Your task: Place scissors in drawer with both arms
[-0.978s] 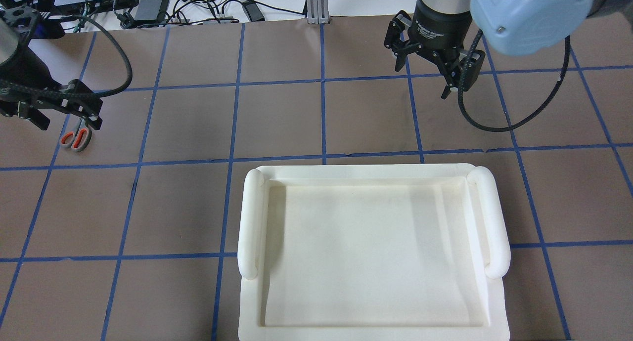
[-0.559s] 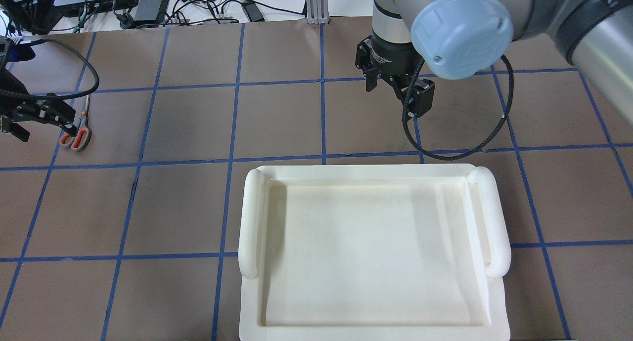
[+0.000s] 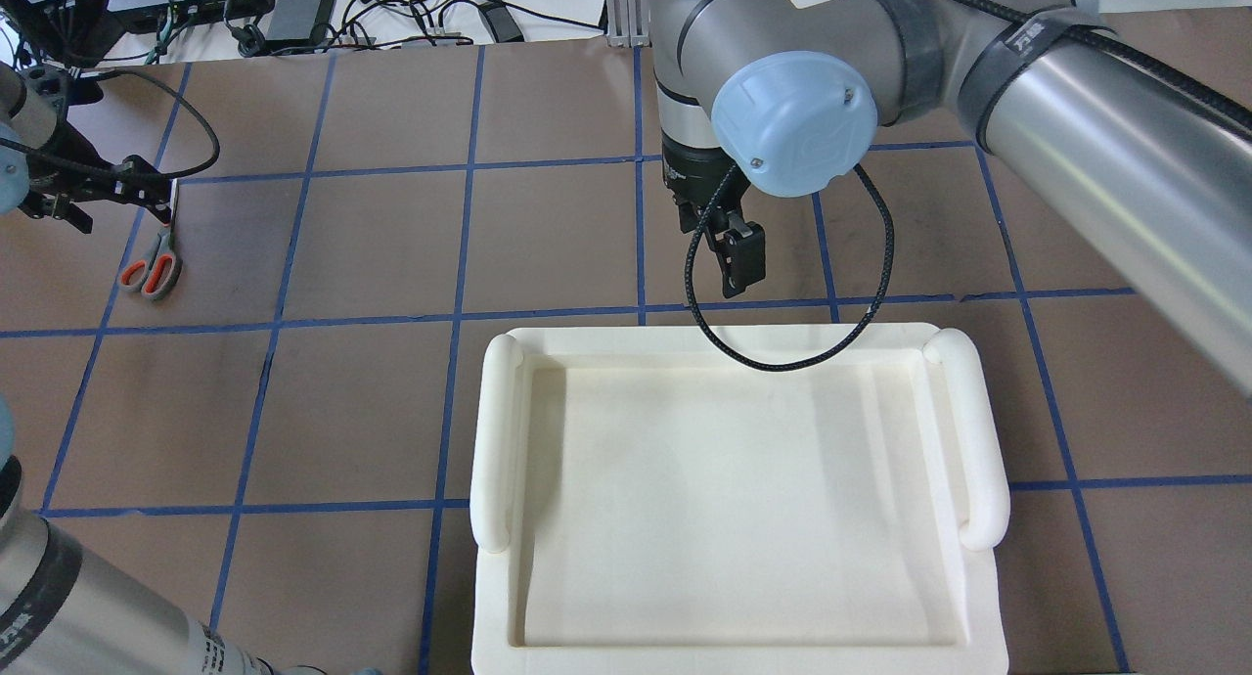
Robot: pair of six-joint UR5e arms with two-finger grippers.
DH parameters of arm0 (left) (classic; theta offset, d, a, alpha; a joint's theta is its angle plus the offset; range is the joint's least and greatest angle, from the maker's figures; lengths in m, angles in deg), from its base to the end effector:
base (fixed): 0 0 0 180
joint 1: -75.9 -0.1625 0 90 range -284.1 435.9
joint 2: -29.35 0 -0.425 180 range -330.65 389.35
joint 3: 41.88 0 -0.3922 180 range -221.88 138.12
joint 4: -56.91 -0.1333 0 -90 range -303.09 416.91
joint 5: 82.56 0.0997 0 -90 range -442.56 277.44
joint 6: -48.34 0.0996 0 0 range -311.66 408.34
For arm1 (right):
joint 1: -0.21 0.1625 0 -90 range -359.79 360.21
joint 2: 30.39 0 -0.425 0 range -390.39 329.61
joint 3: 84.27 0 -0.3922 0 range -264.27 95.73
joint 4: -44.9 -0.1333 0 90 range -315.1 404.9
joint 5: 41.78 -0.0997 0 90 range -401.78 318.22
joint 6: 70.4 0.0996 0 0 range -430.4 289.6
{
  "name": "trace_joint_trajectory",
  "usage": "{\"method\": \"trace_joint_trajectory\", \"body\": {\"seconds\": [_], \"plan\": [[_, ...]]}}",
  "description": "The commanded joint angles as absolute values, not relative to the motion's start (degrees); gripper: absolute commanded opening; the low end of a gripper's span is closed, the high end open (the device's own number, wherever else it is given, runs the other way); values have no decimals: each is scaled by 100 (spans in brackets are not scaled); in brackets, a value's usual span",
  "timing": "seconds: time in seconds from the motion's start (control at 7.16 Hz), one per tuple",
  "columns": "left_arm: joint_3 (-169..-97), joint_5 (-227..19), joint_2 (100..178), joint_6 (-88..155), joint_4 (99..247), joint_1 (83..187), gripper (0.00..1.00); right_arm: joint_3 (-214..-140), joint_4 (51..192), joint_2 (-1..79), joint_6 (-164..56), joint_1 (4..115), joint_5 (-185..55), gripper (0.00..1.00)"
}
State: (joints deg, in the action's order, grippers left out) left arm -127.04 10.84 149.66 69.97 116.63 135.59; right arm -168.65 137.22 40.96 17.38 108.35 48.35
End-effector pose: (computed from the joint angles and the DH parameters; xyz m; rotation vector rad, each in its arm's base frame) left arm 0.2313 -0.6481 0.2700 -0.2346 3.0416 -0.0755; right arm 0.3125 -0.5263 0.3604 -1.7050 -2.4519 -0.1659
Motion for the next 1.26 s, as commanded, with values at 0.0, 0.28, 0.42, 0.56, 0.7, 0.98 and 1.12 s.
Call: {"method": "trace_joint_trajectory", "body": {"seconds": [0.0,0.28,0.42,0.56,0.7,0.98,1.12], "plan": [[-12415,948,15755,7005,11039,13558,100,-16865,13684,3878,2127,10876,4568,100],[-12389,929,16065,7049,10868,13514,100,-16874,13579,3711,2319,10876,4418,100],[-12371,929,16127,7127,10859,13470,100,-16865,13491,3693,2373,10876,4409,100],[-12345,920,16101,7180,10868,13348,100,-16865,13368,3684,2382,10876,4409,100],[-12319,850,16136,7320,10859,13286,100,-16865,13211,3684,2382,10876,4409,100],[-12327,675,16180,7339,10868,13276,100,-16874,13016,3675,2417,10876,4409,100],[-12318,674,16180,7374,10859,13268,95,-16874,13007,3649,2426,10876,4409,100]]}}
